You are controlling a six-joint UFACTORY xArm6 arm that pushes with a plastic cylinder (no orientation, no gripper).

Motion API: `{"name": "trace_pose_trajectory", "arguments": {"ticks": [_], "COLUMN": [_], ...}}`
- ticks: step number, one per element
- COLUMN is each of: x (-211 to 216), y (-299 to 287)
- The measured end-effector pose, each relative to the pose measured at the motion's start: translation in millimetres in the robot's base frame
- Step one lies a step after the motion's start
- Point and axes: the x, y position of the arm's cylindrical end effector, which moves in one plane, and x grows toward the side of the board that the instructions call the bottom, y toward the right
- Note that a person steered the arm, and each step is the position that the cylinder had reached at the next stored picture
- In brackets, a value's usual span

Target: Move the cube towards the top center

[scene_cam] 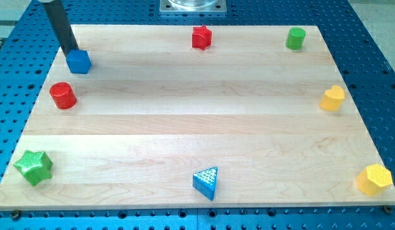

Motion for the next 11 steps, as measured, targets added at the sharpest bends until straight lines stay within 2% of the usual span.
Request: {"name": "trace_pose_trajectory", "arguments": {"ticks": [2, 3, 6, 7, 9, 10, 11], "x": [33, 40, 40, 40, 49, 68, 78], "y": [-34, -25, 126, 146, 62, 56, 98]}}
